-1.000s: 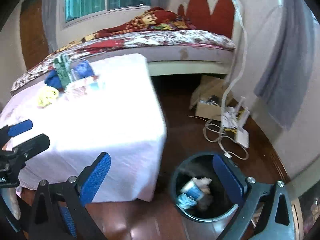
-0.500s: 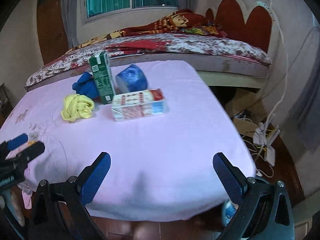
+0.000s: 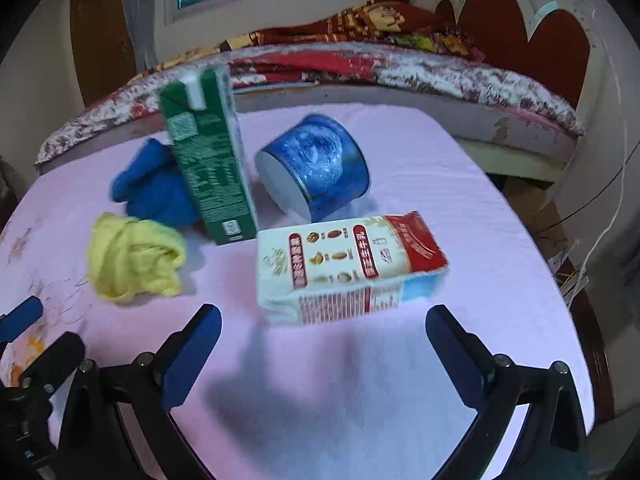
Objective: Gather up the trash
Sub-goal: 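Grasp the yellow cloth with the left tool while the right tool grasps the snack box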
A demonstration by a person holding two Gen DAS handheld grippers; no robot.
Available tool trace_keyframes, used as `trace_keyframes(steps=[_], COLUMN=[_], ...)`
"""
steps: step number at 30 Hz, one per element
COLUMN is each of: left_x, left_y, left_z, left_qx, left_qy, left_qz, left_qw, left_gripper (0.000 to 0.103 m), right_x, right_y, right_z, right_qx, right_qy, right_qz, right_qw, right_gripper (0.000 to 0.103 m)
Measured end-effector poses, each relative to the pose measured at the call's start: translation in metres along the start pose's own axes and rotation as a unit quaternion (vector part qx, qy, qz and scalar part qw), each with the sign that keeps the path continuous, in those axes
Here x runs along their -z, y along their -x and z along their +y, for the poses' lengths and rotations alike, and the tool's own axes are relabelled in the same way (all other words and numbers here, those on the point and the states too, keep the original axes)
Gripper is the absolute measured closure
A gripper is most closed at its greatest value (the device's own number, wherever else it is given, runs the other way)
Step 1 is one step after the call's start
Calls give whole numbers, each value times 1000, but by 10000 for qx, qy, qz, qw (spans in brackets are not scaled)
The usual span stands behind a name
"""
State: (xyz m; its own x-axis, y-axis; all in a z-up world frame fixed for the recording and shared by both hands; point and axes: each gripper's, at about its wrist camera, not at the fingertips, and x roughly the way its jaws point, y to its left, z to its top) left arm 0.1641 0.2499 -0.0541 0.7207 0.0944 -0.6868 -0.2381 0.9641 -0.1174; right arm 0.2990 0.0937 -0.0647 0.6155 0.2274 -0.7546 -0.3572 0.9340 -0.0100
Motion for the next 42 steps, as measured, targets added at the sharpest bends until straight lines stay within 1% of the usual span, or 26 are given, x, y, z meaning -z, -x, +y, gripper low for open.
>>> trace_keyframes(steps=[3, 7, 9, 11, 12, 14, 15, 17, 19, 20, 23, 24, 27, 29, 30, 32, 35, 36, 37, 38, 42], left_x=[-2, -2, -3, -3, -3, -4, -6, -9, -11, -12, -15, -16, -17, -19, -20, -20, -19, -19, -20, -21, -24], left_y=[-8, -12, -13, -12, -11, -13, -14, -18, -24, -28, -40, -44, -54, -56, -56, -55, -54, -54, -53, -53, -57], left_z=[-3, -11, -17, -23, -25, -29, -30, -31, -29, -28, -24, -22, -22, -21, -19, -17, -18, -18, -19, -18, -19], left_qx=[36, 102, 132, 136, 140, 138, 117, 93, 4, -25, -50, -44, -48, -45, -54, -31, -8, -9, -24, -50, -110], left_qy=[-19, -25, -47, -62, -47, -39, -45, -29, -24, -7, 123, 165, 200, 230, 238, 265, 263, 262, 269, 279, 338], left_qz=[44, 77, 78, 65, 57, 45, 56, 93, 149, 181, 331, 366, 452, 461, 455, 437, 458, 454, 436, 429, 432], left_qw=[10000, 9999, 9999, 9999, 9999, 9999, 9999, 9999, 9999, 9998, 9994, 9992, 9988, 9987, 9987, 9987, 9986, 9986, 9987, 9987, 9984], left_gripper=[10, 11, 10, 10, 10, 11, 14, 15, 15, 15, 15, 15, 15, 15, 15, 15, 22, 24, 26, 26, 27], right_x=[-2, 5, 10, 17, 19, 20, 18, 12, 0, -3, -16, -19, -24, -24, -22, -17, -8, -6, -5, -4, -9], right_y=[-9, -4, -1, 3, 6, 17, 20, 20, 14, 11, -10, -18, -30, -30, -29, -24, -11, -7, -5, -3, -7], right_z=[-16, -45, -65, -86, -94, -99, -96, -87, -74, -69, -63, -63, -63, -65, -68, -80, -94, -100, -103, -108, -114], right_qx=[-12, 210, 402, 779, 840, 614, 527, 285, 168, 162, 252, 193, 165, 178, 169, 174, 215, 198, 174, 166, 164], right_qy=[-28, -48, -76, -151, -223, -294, -277, -282, -334, -383, -650, -768, -808, -662, -604, -556, -507, -532, -567, -624, -656], right_qz=[71, 20, 50, 113, 104, -36, -98, -141, -171, -158, 66, 128, 208, 186, 204, 187, 85, 80, 72, 59, 87], right_qw=[10000, 9998, 9992, 9968, 9962, 9977, 9982, 9991, 9992, 9990, 9975, 9968, 9964, 9975, 9978, 9981, 9984, 9984, 9982, 9979, 9977], right_gripper=[0, 0, 0, 0, 0, 0, 0, 0, 0, 0, 0, 0, 0, 7, 13, 16, 22, 29, 39, 43, 44])
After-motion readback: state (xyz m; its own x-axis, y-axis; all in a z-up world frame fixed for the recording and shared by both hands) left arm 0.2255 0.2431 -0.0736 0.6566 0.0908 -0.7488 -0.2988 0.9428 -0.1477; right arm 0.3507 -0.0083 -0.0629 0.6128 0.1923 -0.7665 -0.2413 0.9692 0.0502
